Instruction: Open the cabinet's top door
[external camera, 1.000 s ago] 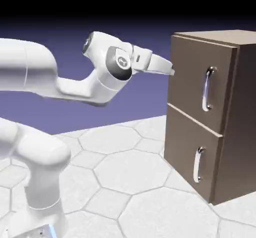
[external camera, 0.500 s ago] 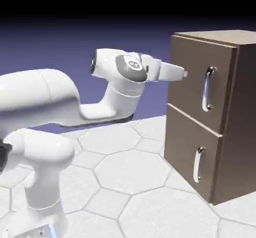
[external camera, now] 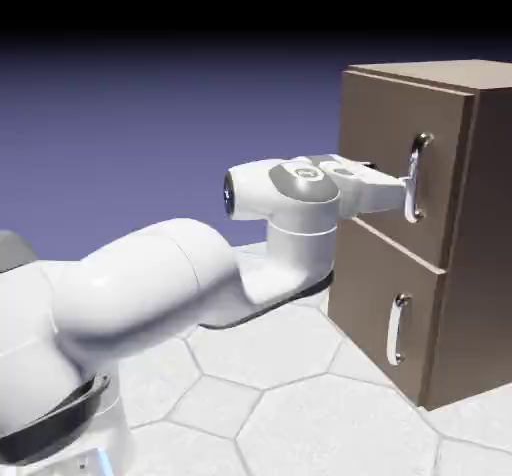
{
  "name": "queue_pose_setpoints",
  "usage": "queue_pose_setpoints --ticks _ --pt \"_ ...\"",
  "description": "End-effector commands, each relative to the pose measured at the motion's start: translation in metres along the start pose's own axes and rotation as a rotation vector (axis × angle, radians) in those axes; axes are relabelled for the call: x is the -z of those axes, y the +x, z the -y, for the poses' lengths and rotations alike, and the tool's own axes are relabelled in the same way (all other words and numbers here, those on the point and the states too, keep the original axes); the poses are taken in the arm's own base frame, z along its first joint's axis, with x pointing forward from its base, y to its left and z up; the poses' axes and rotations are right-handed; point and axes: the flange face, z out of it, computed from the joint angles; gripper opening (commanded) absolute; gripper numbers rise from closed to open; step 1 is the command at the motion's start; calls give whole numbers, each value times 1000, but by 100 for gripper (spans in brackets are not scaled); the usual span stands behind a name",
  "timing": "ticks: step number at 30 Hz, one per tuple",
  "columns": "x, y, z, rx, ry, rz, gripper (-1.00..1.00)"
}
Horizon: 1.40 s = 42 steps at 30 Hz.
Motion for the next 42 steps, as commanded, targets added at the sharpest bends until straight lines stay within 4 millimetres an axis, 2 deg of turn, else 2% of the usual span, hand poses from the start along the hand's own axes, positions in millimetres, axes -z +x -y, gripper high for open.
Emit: queue_pose_setpoints --ticks 1,2,7,8,9,13,22,35,42 --pt "0 0 0 0 0 0 0" --pt "0 0 0 0 0 0 0" --pt "-50 0 0 0 0 0 0" --pt "-50 0 0 0 0 0 -100" --pt "-50 0 0 0 0 0 -100" --pt "-27 -11 7 -1 -54 -65 -100" --pt "-36 -6 4 0 -34 -39 -100" --pt "37 -44 44 0 -232 -232 -100" --pt "73 -75 75 0 -353 -354 -100"
